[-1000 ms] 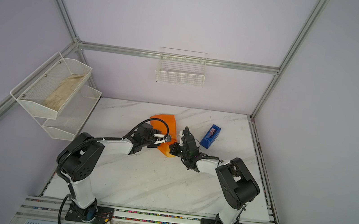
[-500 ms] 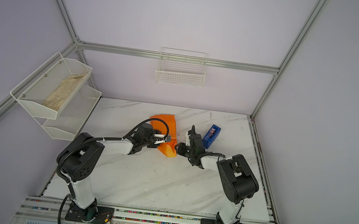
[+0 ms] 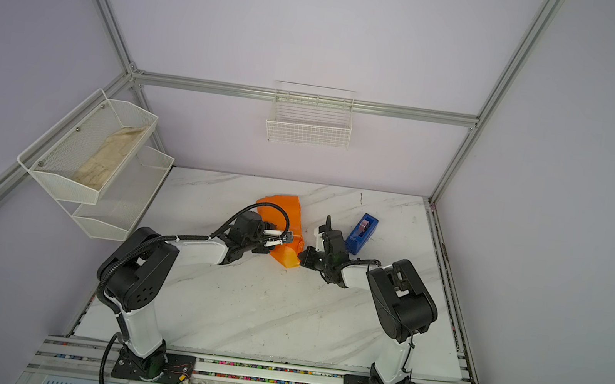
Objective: Wrap a gift box in wrapping paper
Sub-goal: Fold the wrapping paper for the gift box.
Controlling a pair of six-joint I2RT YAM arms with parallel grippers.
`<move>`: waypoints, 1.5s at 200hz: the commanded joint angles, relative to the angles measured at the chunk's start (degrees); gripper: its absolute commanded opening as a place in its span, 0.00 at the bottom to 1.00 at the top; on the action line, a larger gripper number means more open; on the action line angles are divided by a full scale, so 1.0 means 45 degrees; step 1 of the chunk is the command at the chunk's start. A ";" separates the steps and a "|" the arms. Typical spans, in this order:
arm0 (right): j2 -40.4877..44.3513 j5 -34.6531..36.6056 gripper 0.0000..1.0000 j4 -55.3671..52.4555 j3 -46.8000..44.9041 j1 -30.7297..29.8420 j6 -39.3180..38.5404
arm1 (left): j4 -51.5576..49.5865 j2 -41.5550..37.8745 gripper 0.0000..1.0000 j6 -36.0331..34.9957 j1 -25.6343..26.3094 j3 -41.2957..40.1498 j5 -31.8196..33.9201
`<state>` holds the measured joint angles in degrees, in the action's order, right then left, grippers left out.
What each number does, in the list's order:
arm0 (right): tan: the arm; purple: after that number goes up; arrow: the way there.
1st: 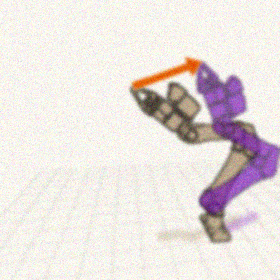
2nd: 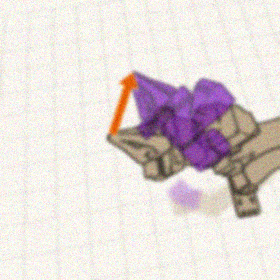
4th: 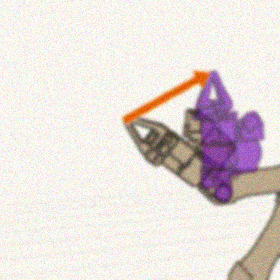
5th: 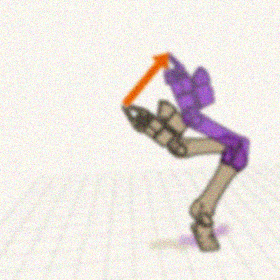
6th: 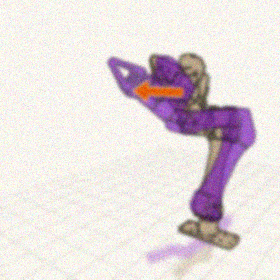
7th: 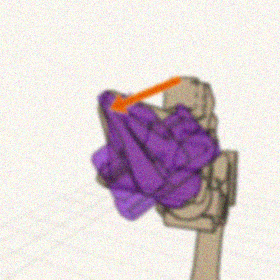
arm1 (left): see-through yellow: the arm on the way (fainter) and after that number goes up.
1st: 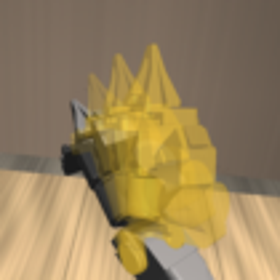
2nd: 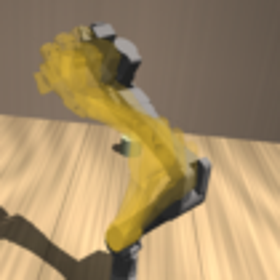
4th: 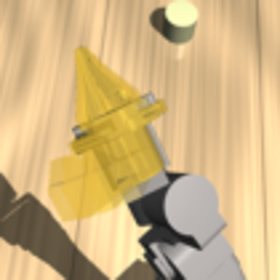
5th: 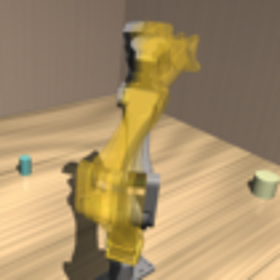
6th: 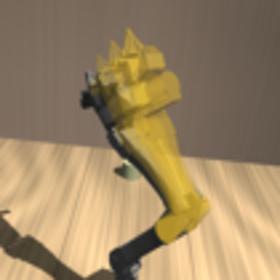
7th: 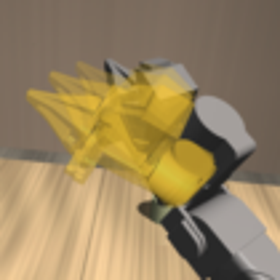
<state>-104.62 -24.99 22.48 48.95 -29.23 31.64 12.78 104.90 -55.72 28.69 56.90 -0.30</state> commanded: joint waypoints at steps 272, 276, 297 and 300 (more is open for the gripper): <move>-0.0440 0.4057 0.00 -0.2854 0.0972 -0.2195 0.1888 | -0.2191 0.0670 0.46 0.0000 -0.0027 0.0335 0.0086; -0.0383 0.4180 0.00 -0.3023 0.0912 -0.2212 0.1848 | -0.2193 0.0663 0.46 0.0000 -0.0027 0.0333 0.0085; 0.0068 0.4763 0.00 -0.3951 0.0646 -0.2215 0.1648 | -0.2155 0.0673 0.46 -0.0029 -0.0030 0.0323 0.0110; 0.0116 0.4845 0.00 -0.4074 0.0646 -0.2215 0.1605 | -0.2153 0.0675 0.46 -0.0037 -0.0028 0.0340 0.0105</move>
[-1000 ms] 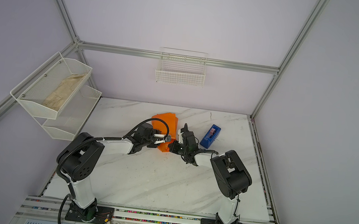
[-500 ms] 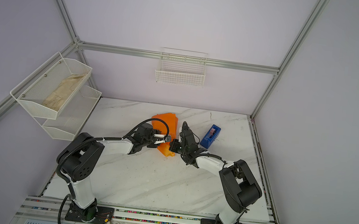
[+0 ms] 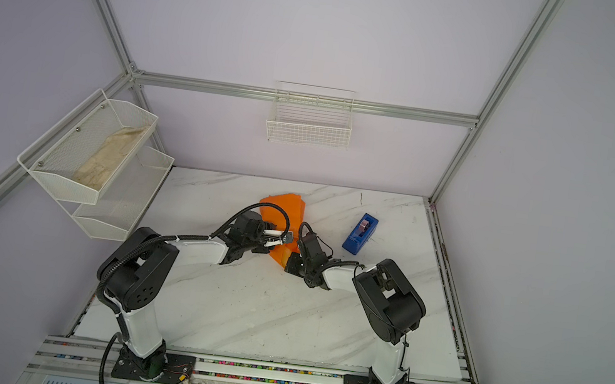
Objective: Wrap a gift box in wrapping paper
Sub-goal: Fold the wrapping paper for the gift box.
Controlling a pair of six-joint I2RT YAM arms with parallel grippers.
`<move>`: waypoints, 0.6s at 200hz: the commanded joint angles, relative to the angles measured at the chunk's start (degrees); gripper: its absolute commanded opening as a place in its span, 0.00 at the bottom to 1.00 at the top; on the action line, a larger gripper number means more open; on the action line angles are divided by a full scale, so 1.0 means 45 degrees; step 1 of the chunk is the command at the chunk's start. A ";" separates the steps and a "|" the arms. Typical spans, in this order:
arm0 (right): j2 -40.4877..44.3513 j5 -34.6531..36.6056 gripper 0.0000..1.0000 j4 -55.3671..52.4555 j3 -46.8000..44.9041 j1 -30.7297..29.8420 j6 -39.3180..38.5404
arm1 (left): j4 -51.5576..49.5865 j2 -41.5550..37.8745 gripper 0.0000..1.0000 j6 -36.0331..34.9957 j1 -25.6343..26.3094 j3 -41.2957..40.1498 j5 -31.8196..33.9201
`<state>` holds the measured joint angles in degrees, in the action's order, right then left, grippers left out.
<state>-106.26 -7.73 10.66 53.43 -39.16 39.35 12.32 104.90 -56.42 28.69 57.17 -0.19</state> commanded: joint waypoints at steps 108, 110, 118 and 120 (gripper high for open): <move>0.2472 0.0072 0.15 -0.1718 -0.0078 0.0756 -0.0551 | -0.2075 0.0703 0.46 0.0136 -0.0027 0.0294 0.0074; 0.2456 0.0045 0.16 -0.1701 -0.0077 0.0793 -0.0547 | -0.2078 0.0700 0.46 0.0136 -0.0027 0.0287 0.0079; 0.2331 -0.0165 0.21 -0.1490 -0.0025 0.1023 -0.0612 | -0.2089 0.0727 0.46 0.0136 -0.0027 0.0303 0.0080; 0.2286 -0.0257 0.22 -0.1406 -0.0010 0.1093 -0.0657 | -0.2092 0.0711 0.46 0.0141 -0.0027 0.0304 0.0080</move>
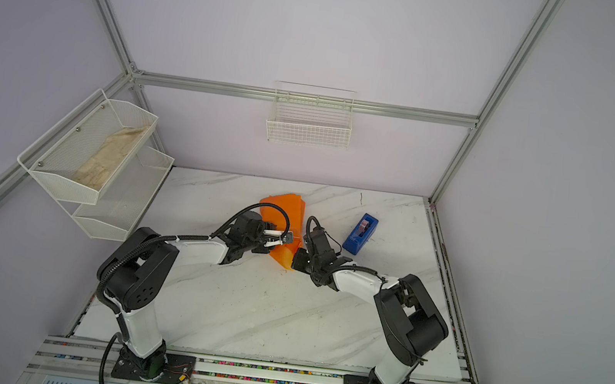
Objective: Wrap a gift box in wrapping paper
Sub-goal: Fold the wrapping paper for the gift box.
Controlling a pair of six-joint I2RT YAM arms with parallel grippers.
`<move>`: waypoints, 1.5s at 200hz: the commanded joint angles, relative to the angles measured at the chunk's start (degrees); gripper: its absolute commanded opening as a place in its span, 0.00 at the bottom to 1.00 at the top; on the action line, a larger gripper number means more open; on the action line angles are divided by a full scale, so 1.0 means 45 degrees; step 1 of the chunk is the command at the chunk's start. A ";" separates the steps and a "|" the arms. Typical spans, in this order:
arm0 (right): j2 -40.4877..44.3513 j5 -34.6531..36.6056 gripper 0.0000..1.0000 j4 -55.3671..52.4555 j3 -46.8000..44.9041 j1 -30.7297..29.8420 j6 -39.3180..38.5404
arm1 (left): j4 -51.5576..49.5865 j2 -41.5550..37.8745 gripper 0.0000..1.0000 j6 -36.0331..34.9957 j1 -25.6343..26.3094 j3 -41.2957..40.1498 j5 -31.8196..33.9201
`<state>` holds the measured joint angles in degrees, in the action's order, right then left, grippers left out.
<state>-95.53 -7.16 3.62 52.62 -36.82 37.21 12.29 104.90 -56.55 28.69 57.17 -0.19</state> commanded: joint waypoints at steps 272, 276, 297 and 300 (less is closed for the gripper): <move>-0.1829 -0.3273 0.11 0.3415 -0.0072 0.1263 0.0266 | -0.2160 0.0783 0.46 0.0165 -0.0027 0.0363 0.0041; -0.1829 -0.3256 0.09 0.3415 -0.0063 0.1239 0.0266 | -0.2165 0.0770 0.46 0.0165 -0.0027 0.0344 0.0041; -0.1707 -0.3145 0.01 0.3355 0.0052 0.1142 0.0256 | -0.2160 0.0760 0.46 0.0165 -0.0030 0.0343 0.0041; -0.1690 -0.3137 0.01 0.3324 0.0097 0.1123 0.0245 | -0.2165 0.0754 0.46 0.0165 -0.0028 0.0341 0.0041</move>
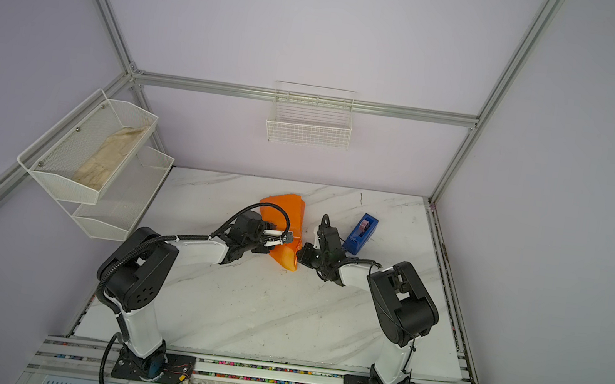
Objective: Wrap a gift box in wrapping paper
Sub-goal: Fold the wrapping paper for the gift box.
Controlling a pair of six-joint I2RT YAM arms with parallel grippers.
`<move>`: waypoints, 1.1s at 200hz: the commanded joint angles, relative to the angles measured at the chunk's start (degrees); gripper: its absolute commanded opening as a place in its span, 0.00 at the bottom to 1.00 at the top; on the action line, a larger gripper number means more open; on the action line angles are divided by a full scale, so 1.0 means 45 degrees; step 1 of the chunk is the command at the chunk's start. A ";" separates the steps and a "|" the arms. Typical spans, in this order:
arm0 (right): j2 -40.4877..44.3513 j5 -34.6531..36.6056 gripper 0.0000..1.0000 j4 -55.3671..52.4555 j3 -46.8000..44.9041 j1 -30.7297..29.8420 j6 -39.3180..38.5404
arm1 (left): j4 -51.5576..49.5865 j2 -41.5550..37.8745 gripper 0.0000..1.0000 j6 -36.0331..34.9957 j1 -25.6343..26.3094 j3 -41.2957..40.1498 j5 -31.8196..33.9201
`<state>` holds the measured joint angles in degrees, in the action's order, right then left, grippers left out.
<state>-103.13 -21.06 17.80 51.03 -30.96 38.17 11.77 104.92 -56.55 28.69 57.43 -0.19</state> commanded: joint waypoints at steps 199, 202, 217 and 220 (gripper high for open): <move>-0.1461 0.0388 0.00 0.5141 0.0158 -0.0846 0.3558 | -0.2157 0.0806 0.46 0.0204 -0.0009 0.0343 0.0003; -0.1501 0.0393 0.00 0.5218 0.0147 -0.0863 0.3628 | -0.2148 0.0790 0.46 0.0204 -0.0008 0.0343 0.0002; -0.1626 0.0394 0.00 0.5543 0.0046 -0.0874 0.3876 | -0.2147 0.0785 0.46 0.0204 -0.0008 0.0341 0.0002; -0.1634 0.0401 0.00 0.5610 0.0013 -0.0862 0.3921 | -0.2147 0.0765 0.46 0.0204 -0.0008 0.0343 0.0017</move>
<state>-109.54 -18.98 35.27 52.10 -33.93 51.77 11.55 104.95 -56.55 28.69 57.54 -0.19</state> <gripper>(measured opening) 0.046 0.460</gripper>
